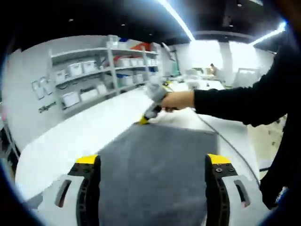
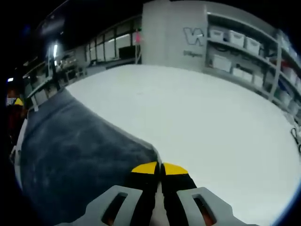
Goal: Open the folded towel by lifting each exposed corner and separating the folded layers until the towel lies flat within the target outline without major curled edges
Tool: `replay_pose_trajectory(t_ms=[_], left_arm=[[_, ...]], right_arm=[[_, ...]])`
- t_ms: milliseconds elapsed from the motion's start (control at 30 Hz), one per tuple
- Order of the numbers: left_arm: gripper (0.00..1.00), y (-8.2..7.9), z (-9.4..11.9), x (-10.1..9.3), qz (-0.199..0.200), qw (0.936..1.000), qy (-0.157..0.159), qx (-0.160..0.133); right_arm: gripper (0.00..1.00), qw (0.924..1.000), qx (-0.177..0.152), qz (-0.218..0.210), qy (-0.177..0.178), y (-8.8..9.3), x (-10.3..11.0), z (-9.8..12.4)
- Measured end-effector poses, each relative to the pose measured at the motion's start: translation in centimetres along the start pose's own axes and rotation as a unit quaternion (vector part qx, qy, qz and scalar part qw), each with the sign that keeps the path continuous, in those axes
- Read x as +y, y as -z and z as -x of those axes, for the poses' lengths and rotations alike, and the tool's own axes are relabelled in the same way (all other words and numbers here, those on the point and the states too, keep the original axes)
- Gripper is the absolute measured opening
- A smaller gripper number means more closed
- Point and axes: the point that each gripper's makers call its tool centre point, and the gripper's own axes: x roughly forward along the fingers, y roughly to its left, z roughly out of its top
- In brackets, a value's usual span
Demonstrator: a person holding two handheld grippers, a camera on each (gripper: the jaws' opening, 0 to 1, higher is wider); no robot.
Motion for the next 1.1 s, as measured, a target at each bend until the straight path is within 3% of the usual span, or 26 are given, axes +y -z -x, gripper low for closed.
replay_pose_trajectory(t_ms=[33,67,100,133,167,233,300,467,600,667,733,800,867,1000,1100], left_arm=[[0.93,0.6,1.2,2.0,0.017,0.9996,-0.023,0.001],[0.93,1.6,3.5,6.3,0.050,0.9958,-0.076,-0.011],[0.93,2.6,5.5,9.1,0.071,0.9908,-0.114,-0.012],[0.93,3.5,7.0,10.7,0.082,0.9870,-0.138,-0.008],[0.93,5.3,9.7,13.5,0.093,0.9791,-0.181,0.008],[0.95,7.7,13.5,16.6,0.100,0.9666,-0.233,0.032],[0.96,9.3,16.4,18.4,0.107,0.9578,-0.263,0.045],[0.94,11.5,21.2,20.7,0.113,0.9409,-0.310,0.075],[0.92,13.4,23.2,21.2,0.135,0.9328,-0.320,0.096],[0.88,16.5,24.7,21.3,0.154,0.9206,-0.325,0.153],[0.84,18.3,25.9,21.8,0.168,0.9106,-0.336,0.172],[0.81,19.1,26.5,21.8,0.186,0.9103,-0.329,0.169],[0.74,19.7,27.1,21.8,0.210,0.9052,-0.331,0.164],[0.62,21.1,28.5,22.3,0.214,0.8949,-0.343,0.189],[0.51,21.6,29.0,22.3,0.225,0.8935,-0.340,0.189]], right_arm=[[0.00,1.0000,-0.002,0.001,0.002,0.0,-0.1,0.0],[0.00,1.0000,-0.003,0.002,0.002,0.0,-0.1,0.0],[0.00,1.0000,-0.004,0.002,0.003,0.0,-0.2,0.0],[0.00,1.0000,-0.004,0.002,0.004,0.0,-0.2,0.0],[0.00,1.0000,-0.005,0.002,0.005,-0.1,-0.2,0.1],[0.00,1.0000,-0.004,0.003,0.006,-0.1,-0.2,0.0],[0.00,1.0000,-0.003,0.004,0.008,-0.1,-0.3,0.1],[0.00,0.9999,-0.002,0.003,0.010,-0.1,-0.2,0.2],[0.00,0.9999,-0.003,0.003,0.014,-0.2,0.1,0.3],[0.00,0.9999,-0.003,0.005,0.016,-0.2,0.2,0.3],[0.00,0.9999,-0.001,0.006,0.016,-0.2,0.2,0.3],[0.00,0.9999,0.000,0.006,0.015,-0.2,0.3,0.3],[0.00,0.9998,0.002,0.007,0.016,-0.2,0.4,0.3],[0.00,0.9998,0.002,0.007,0.017,-0.1,0.6,0.3],[0.00,0.9998,0.001,0.006,0.017,-0.1,0.8,0.4]])
